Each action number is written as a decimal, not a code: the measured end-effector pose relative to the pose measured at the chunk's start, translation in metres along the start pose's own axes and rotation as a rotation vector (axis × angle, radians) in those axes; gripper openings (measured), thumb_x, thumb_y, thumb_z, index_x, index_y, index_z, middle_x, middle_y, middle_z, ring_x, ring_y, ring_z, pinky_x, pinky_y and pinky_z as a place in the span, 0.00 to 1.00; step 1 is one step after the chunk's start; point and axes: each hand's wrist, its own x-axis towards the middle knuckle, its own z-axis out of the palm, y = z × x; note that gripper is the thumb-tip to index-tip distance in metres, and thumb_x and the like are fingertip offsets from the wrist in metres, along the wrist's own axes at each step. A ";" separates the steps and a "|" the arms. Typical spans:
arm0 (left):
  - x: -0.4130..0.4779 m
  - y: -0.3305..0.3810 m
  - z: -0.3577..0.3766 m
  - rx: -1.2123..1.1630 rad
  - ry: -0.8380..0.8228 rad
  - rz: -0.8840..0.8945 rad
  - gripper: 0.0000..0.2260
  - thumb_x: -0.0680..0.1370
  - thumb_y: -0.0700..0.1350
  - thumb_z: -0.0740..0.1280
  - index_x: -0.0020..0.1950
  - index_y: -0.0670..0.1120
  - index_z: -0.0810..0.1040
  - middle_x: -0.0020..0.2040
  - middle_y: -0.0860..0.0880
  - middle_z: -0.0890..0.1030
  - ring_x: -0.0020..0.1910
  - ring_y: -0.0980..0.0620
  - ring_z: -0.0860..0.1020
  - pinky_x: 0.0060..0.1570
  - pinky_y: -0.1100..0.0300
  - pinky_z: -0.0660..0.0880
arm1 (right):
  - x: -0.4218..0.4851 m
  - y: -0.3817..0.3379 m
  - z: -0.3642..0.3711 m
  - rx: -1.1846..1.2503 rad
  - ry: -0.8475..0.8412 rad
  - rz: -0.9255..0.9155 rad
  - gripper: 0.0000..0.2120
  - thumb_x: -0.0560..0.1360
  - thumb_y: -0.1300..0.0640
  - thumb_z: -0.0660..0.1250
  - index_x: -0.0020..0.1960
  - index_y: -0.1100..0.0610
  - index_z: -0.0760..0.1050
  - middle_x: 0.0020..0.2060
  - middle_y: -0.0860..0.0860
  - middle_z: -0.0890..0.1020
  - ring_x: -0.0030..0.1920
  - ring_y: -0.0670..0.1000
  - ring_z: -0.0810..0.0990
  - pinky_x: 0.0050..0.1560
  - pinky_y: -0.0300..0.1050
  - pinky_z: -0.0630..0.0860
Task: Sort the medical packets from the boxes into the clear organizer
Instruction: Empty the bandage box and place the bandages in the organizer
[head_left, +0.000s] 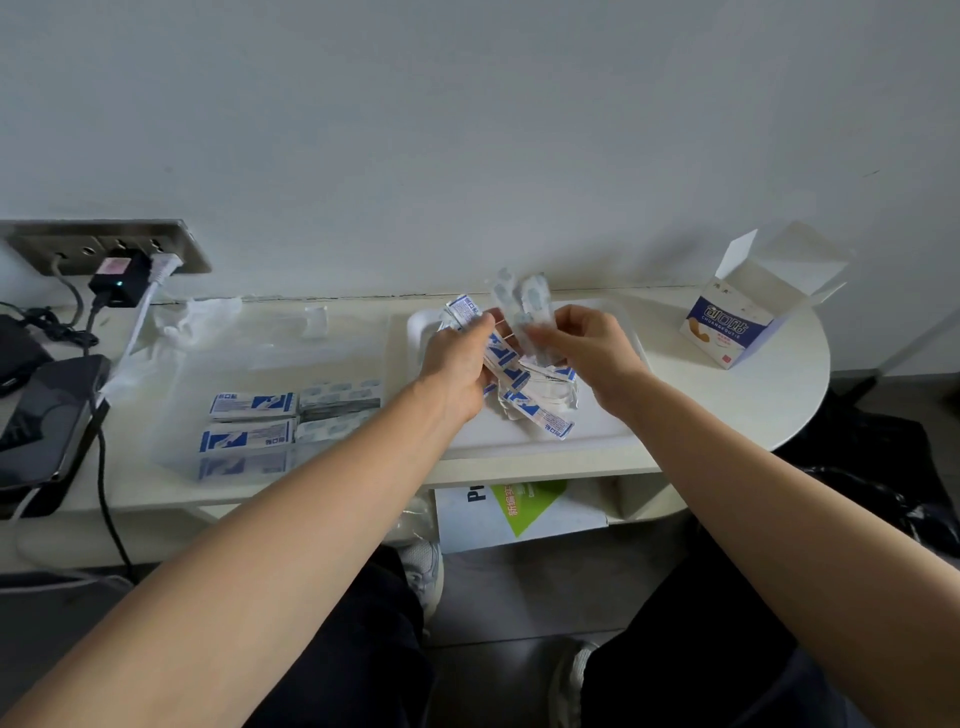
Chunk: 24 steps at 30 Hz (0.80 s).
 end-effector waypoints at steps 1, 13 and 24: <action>0.000 0.004 -0.003 0.003 -0.006 0.028 0.07 0.81 0.39 0.60 0.48 0.42 0.78 0.42 0.42 0.83 0.37 0.45 0.81 0.42 0.52 0.79 | 0.001 -0.004 0.001 0.060 0.015 -0.003 0.08 0.72 0.60 0.73 0.39 0.60 0.74 0.32 0.54 0.79 0.30 0.48 0.75 0.35 0.40 0.73; -0.033 0.085 -0.097 0.353 0.022 0.242 0.13 0.75 0.49 0.70 0.37 0.48 0.68 0.24 0.55 0.58 0.22 0.56 0.55 0.23 0.65 0.53 | 0.002 -0.049 0.082 0.055 -0.277 -0.078 0.07 0.69 0.67 0.74 0.43 0.59 0.77 0.34 0.54 0.80 0.29 0.46 0.77 0.34 0.36 0.75; -0.050 0.106 -0.182 0.851 0.215 0.449 0.11 0.69 0.50 0.76 0.41 0.44 0.81 0.36 0.50 0.79 0.36 0.55 0.77 0.37 0.61 0.72 | -0.003 -0.063 0.162 -0.601 -0.473 -0.255 0.10 0.64 0.55 0.78 0.42 0.58 0.81 0.31 0.49 0.77 0.32 0.45 0.71 0.35 0.40 0.66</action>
